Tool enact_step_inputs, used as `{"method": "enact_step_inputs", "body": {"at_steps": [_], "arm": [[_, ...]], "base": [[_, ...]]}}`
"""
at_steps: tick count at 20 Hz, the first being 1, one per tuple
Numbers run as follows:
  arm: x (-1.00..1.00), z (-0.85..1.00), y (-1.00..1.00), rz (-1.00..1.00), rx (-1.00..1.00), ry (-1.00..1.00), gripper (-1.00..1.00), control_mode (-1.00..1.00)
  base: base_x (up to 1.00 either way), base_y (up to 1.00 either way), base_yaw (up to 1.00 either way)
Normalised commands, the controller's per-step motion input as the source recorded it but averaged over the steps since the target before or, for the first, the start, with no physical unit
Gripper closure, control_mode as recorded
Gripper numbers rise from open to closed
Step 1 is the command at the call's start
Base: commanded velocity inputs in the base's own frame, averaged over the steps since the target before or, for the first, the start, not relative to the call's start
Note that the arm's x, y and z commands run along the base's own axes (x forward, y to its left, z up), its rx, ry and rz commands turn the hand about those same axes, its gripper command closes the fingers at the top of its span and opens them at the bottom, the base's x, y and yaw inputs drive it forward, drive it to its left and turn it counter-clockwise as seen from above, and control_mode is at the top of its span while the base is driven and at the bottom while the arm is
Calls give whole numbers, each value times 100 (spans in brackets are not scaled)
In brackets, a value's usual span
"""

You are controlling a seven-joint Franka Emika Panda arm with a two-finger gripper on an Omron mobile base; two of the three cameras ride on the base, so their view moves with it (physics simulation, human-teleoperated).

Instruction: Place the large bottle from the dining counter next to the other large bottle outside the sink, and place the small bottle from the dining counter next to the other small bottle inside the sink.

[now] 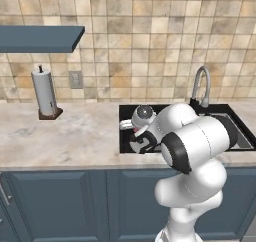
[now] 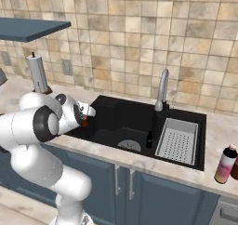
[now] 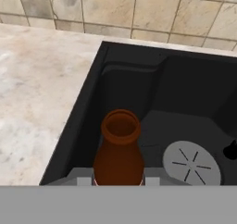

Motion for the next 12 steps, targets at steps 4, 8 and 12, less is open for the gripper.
{"method": "enact_step_inputs", "body": {"at_steps": [4, 8, 12], "arm": [[0, 0, 0, 0, 0, 0, 100, 100], [0, 0, 0, 0, 0, 0, 100, 100], [0, 0, 0, 0, 0, 0, 100, 100]], "base": [[9, 0, 0], [34, 0, 0], [26, 0, 0]]}}
